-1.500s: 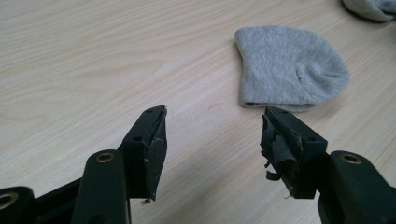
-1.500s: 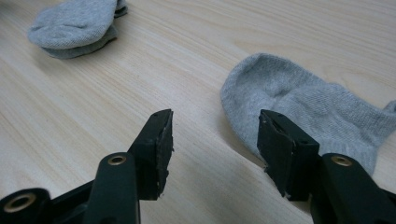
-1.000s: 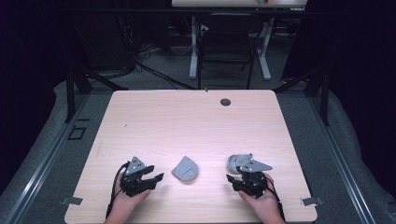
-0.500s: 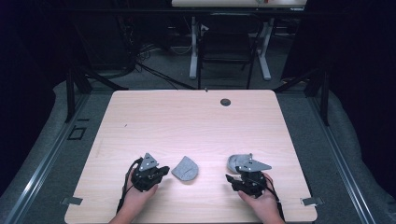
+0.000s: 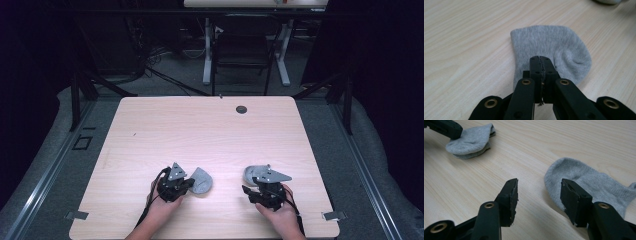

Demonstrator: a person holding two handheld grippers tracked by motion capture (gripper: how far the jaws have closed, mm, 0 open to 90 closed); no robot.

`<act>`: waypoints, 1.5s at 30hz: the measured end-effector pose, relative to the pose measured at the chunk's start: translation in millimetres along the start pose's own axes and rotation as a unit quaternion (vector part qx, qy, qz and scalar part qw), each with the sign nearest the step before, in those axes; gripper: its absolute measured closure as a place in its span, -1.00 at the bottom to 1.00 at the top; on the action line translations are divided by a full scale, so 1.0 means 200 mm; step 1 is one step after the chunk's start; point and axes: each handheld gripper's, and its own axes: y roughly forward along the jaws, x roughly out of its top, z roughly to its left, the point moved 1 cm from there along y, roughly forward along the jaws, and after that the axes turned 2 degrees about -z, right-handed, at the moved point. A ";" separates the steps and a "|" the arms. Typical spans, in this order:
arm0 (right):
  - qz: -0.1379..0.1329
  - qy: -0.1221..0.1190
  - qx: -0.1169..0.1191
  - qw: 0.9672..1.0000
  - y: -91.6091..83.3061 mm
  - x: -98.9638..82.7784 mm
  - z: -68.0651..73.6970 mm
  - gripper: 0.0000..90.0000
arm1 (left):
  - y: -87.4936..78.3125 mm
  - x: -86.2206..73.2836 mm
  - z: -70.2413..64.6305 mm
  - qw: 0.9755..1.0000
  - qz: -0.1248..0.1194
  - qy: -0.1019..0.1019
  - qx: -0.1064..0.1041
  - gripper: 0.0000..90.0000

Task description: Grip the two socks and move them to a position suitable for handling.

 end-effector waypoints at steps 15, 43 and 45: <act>-0.006 0.003 -0.006 1.000 -0.02 0.01 -0.01 0.07 | -0.03 -0.05 -0.10 1.000 0.010 -0.020 -0.015 0.98; 0.063 0.052 -0.060 0.995 0.07 0.03 -0.18 0.86 | -0.12 -0.13 -0.32 0.997 0.033 -0.019 -0.066 0.93; 0.067 0.042 -0.053 0.996 0.10 0.04 -0.16 0.87 | -0.12 -0.13 -0.33 0.997 0.031 -0.019 -0.070 0.93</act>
